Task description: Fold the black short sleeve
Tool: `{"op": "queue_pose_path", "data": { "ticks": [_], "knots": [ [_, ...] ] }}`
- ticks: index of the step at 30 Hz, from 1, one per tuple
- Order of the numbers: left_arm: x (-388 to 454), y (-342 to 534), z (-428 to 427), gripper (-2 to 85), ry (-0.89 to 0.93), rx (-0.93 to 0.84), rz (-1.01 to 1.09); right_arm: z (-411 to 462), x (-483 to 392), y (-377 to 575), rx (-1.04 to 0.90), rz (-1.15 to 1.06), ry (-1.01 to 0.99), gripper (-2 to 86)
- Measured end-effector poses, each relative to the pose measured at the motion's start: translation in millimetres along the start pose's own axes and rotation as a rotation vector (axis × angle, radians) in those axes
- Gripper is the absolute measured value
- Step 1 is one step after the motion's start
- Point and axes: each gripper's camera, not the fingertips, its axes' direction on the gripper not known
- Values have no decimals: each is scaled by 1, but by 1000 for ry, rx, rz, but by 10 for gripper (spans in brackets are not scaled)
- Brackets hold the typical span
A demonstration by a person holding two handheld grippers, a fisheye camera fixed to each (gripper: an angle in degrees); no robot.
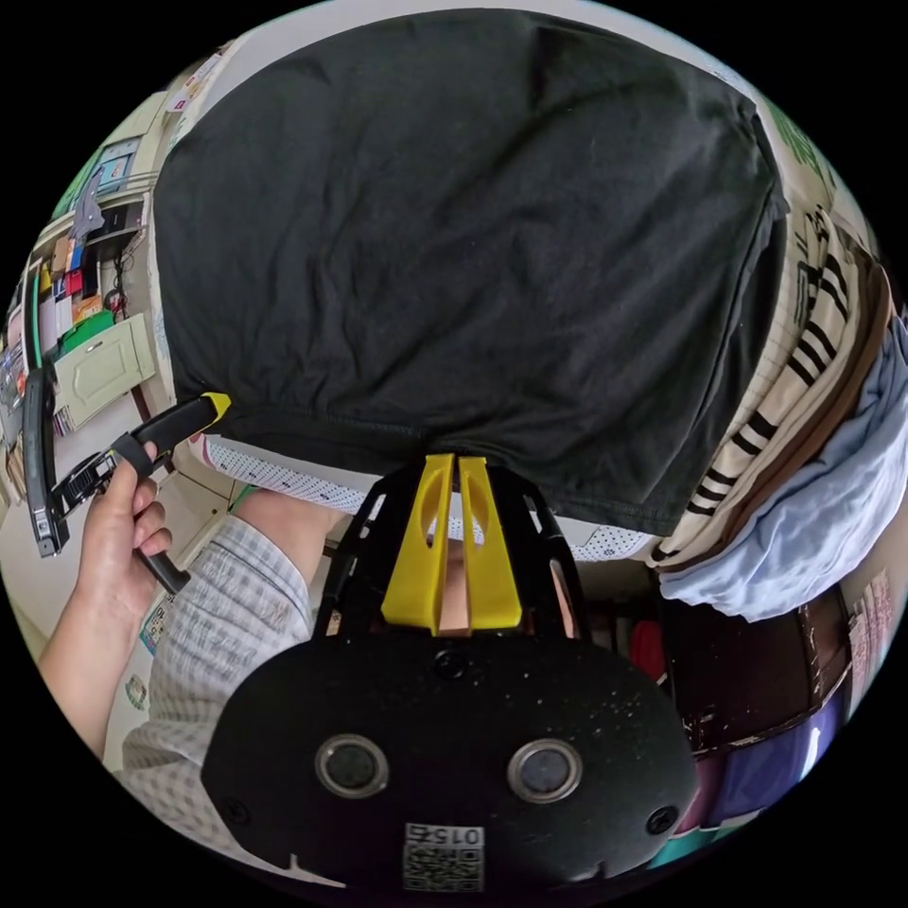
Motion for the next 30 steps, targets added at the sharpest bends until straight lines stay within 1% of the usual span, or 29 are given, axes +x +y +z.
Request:
{"op": "queue_pose_path", "data": {
  "ticks": [9,13,23,30],
  "knots": [
    [1,-4,-1,6,83,-37,6,0,-4,-4,-7,-17,21,0],
    [10,-1,-2,7,47,-27,64,0,0,-5,-17,-30,-9,1],
    [16,8,-1,5,48,-2,45,0,3,-2,-1,-10,-37,0],
    [19,19,1,2,33,30,24,1,-5,6,31,-37,17,0]
  ]
}}
